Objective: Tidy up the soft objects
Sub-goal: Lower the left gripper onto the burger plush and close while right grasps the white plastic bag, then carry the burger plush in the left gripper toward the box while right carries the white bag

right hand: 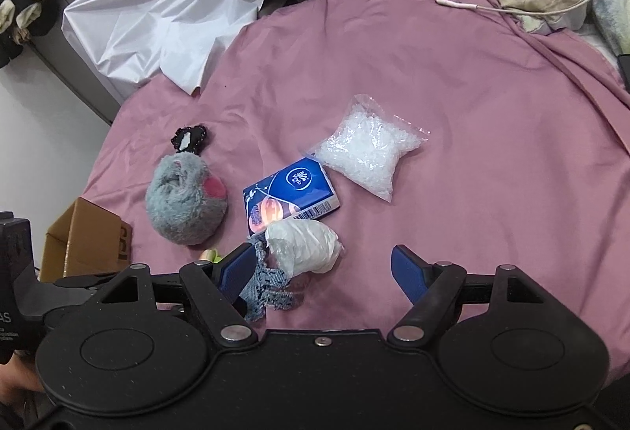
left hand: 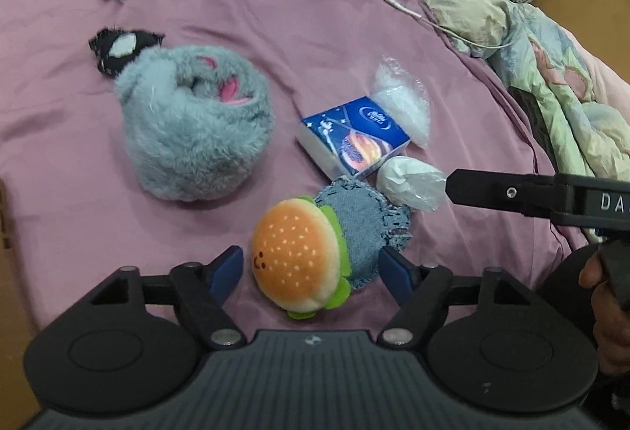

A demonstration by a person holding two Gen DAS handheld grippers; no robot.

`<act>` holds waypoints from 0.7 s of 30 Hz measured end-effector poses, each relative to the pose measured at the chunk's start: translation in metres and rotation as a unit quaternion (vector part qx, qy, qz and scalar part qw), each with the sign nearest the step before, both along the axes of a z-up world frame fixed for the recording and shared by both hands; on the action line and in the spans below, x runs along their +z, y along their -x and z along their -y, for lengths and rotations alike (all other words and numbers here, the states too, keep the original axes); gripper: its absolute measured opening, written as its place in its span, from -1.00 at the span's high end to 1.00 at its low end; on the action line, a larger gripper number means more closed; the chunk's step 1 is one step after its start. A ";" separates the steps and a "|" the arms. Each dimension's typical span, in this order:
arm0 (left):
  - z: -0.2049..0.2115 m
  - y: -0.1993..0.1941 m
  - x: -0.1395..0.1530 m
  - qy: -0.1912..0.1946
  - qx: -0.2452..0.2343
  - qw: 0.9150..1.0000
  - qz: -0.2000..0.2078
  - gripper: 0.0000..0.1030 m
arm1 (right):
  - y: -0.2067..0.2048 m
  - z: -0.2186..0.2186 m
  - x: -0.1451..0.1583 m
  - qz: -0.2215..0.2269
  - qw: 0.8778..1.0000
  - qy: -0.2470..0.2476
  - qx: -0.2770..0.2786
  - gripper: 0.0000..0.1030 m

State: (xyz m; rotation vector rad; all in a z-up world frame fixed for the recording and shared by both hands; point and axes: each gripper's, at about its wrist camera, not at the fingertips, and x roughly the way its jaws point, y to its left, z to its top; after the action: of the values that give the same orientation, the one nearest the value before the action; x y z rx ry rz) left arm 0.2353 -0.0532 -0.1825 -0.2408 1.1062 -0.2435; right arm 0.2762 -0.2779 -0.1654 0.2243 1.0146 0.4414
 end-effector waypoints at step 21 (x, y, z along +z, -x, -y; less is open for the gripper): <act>-0.042 0.004 0.007 0.075 0.076 0.994 0.003 0.18 | -0.014 -0.034 -0.019 -0.007 0.999 0.030 0.009 0.05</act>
State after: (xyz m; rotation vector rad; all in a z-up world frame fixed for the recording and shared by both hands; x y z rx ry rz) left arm 0.2312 -0.0113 -0.1756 -0.4563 1.0582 -0.1907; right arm 0.2900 -0.2443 -0.1841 0.1651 1.0430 0.4264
